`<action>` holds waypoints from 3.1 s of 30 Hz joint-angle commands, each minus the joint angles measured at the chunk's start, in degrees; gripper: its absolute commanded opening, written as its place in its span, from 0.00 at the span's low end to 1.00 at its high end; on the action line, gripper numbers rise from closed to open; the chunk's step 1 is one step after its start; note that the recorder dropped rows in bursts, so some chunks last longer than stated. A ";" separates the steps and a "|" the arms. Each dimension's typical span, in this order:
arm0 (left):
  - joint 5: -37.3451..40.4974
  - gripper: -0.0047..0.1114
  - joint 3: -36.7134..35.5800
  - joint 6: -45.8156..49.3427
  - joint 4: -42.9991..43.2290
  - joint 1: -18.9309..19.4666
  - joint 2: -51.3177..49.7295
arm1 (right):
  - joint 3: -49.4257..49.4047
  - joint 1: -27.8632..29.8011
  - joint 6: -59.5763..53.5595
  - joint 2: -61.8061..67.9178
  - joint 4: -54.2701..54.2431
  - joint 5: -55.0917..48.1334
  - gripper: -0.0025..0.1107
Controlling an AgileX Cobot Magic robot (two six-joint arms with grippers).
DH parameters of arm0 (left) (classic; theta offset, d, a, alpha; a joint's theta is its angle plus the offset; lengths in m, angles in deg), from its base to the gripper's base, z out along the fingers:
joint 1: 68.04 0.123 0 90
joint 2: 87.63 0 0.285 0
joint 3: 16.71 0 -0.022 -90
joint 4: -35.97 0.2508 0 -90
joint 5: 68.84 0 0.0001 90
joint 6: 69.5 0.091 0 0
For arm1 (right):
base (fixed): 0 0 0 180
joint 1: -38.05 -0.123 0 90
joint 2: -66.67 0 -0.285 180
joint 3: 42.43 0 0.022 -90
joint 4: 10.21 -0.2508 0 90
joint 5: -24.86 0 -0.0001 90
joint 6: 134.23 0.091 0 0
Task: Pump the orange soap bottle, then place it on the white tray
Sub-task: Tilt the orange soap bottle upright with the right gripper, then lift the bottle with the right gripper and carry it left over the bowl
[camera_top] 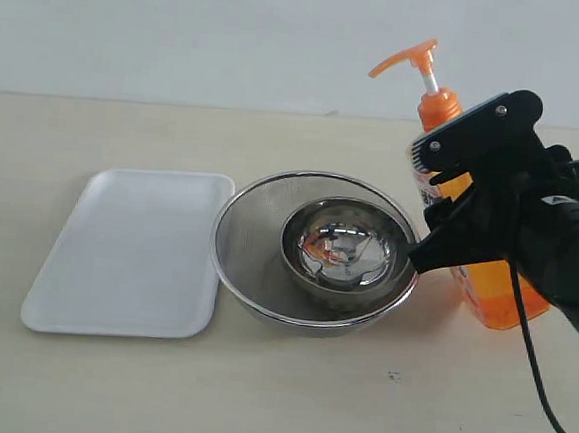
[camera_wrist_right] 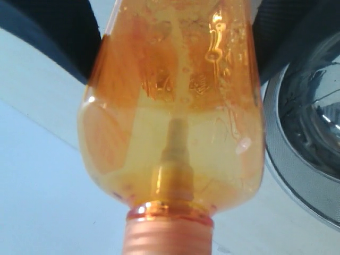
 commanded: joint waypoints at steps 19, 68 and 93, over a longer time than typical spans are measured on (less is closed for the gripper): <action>1.01 0.08 -0.17 -2.56 -0.90 0.00 0.20 | 1.06 0.03 3.56 -1.28 4.72 4.55 0.02; 0.93 0.08 -0.17 -2.56 -0.90 0.00 0.20 | 1.06 0.03 22.04 -1.28 5.05 11.31 0.02; 1.15 0.08 -0.17 -2.56 -0.90 0.00 0.20 | 1.06 0.03 26.33 -7.41 13.32 14.76 0.02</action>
